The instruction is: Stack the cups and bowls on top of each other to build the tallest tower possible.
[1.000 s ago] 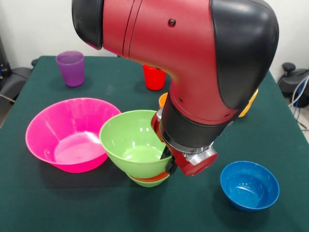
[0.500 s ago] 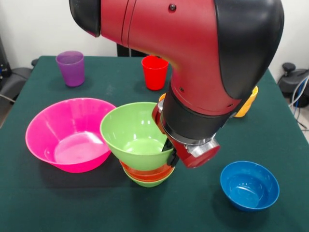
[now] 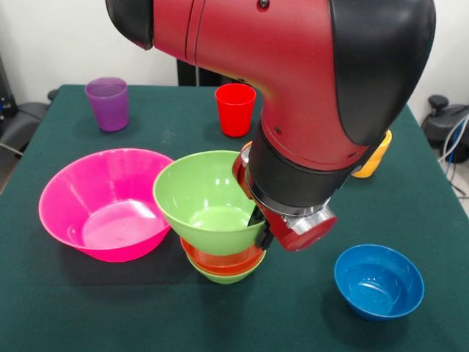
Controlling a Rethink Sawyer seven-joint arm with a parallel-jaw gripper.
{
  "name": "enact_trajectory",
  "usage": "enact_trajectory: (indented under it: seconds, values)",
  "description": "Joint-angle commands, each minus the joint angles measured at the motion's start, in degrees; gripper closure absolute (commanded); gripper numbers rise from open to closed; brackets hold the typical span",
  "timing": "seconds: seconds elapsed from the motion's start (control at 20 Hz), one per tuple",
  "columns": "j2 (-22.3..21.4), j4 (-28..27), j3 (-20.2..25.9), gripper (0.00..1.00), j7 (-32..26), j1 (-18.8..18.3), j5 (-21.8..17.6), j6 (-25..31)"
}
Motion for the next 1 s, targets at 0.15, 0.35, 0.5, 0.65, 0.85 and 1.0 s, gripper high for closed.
enact_trajectory:
  seconds: [0.15, 0.35, 0.5, 0.65, 0.85, 1.0]
  values:
    - [1.89, 1.78, 4.21, 1.0, 4.21, 1.46, 0.57, 0.99]
    - [2.5, 1.0, 4.16, 1.0, 6.0, 1.52, 1.93, 0.45]
    - [2.63, 1.05, 3.93, 1.0, 6.92, 1.91, 2.69, 0.37]
    - [2.83, 0.79, 3.91, 1.0, 6.64, 1.97, 3.56, 0.83]
    - [4.23, -1.55, 2.48, 1.0, 6.41, 0.53, 5.51, 1.73]
    - [5.48, -3.79, 0.46, 1.0, 5.41, -0.92, 7.23, 3.2]
